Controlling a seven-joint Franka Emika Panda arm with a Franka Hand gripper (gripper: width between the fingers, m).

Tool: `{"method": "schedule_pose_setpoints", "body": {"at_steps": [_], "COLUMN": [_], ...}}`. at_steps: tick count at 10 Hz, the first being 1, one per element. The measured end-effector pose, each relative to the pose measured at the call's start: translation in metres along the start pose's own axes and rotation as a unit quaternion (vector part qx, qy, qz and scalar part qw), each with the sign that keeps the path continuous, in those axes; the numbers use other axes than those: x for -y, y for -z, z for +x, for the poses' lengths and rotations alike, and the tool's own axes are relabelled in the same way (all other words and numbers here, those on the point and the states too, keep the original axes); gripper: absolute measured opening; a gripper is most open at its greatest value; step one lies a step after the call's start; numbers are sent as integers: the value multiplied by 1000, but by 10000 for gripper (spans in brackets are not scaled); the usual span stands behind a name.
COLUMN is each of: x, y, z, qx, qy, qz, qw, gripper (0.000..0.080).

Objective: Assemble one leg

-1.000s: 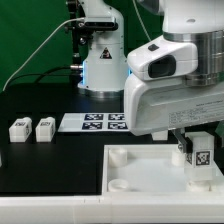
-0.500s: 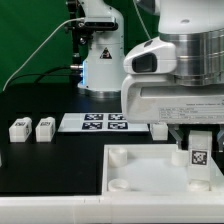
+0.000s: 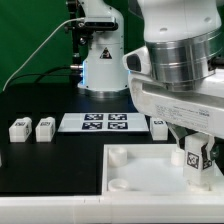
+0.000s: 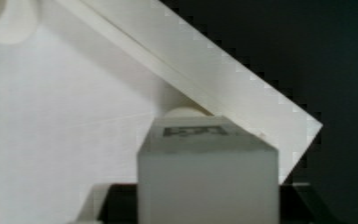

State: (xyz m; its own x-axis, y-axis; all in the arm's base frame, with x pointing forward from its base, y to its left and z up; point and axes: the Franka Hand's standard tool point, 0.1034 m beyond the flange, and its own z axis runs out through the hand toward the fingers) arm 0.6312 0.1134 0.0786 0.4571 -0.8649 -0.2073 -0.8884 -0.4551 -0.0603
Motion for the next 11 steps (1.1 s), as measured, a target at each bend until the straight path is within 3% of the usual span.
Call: {"method": "schedule_pose_setpoints", "body": {"at_steps": [4, 7, 8, 9, 11], "x": [3, 3, 3, 3, 0], "y": [-1, -2, -2, -2, -3], "z": [-6, -7, -7, -7, -13], "qx": [2, 2, 2, 2, -6], "qy": [-198, -196, -183, -153, -11], "qz": [4, 4, 4, 3, -15], "qw": [980, 981, 983, 988, 1000], "gripper": [297, 302, 483, 612, 642]}}
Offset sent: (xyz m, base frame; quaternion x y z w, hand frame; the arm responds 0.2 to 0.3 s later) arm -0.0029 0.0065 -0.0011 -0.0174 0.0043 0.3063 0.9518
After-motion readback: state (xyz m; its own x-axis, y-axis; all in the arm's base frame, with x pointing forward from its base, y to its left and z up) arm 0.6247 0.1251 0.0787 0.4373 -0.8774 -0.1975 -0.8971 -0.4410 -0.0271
